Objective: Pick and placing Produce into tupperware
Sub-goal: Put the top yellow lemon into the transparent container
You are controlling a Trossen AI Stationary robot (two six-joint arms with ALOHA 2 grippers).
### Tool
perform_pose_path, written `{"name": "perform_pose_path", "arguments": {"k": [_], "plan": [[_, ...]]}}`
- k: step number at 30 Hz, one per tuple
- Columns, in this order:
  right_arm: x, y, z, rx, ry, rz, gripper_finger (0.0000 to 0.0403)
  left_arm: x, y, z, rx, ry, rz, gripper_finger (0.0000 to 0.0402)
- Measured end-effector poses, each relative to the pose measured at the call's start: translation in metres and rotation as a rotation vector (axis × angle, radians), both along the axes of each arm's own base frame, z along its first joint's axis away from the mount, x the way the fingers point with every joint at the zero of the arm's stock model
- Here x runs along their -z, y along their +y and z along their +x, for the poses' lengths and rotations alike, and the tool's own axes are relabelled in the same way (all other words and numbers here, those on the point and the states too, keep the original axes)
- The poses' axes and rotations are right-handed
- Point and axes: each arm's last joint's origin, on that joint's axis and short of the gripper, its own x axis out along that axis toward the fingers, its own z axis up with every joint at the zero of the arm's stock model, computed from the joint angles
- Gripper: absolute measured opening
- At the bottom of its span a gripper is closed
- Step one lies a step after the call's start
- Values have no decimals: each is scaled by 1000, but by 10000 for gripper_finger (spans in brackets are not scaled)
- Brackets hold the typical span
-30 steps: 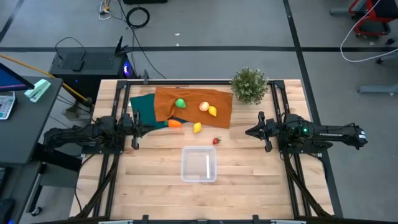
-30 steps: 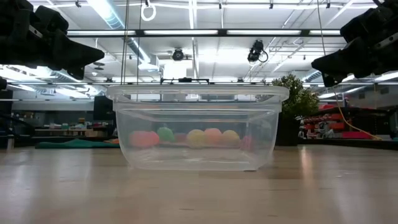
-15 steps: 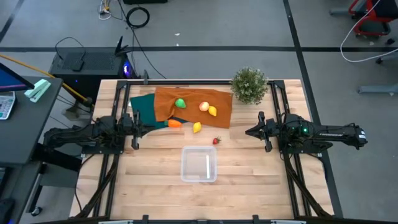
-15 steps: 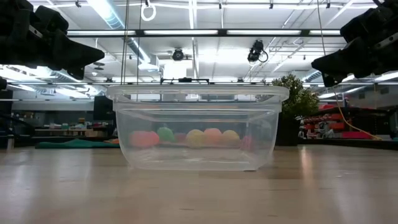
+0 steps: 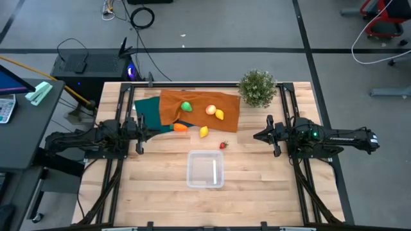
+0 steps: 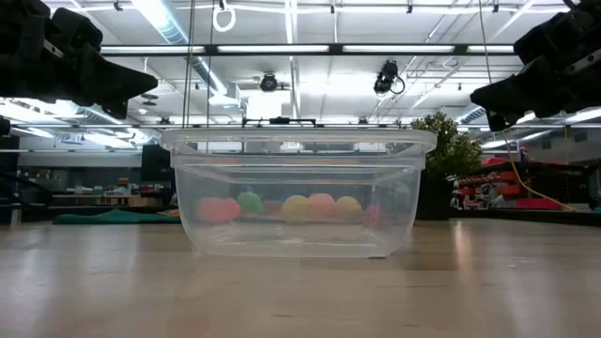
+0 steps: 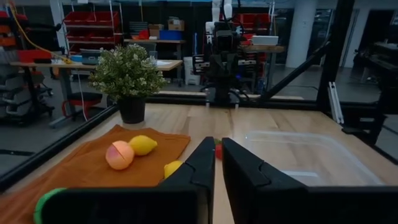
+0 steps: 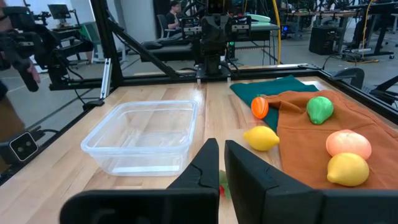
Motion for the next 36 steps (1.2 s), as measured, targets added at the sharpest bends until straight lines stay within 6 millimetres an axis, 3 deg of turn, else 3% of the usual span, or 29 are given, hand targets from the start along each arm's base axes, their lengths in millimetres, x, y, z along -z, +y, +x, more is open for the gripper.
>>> {"name": "perform_pose_path", "arguments": {"k": [7,36], "plan": [[0,0,0,0,0,0,0,-5,0,0,-7,-42,91,37],[0,0,0,0,0,0,0,-7,0,-1,-2,-67,38,28]]}}
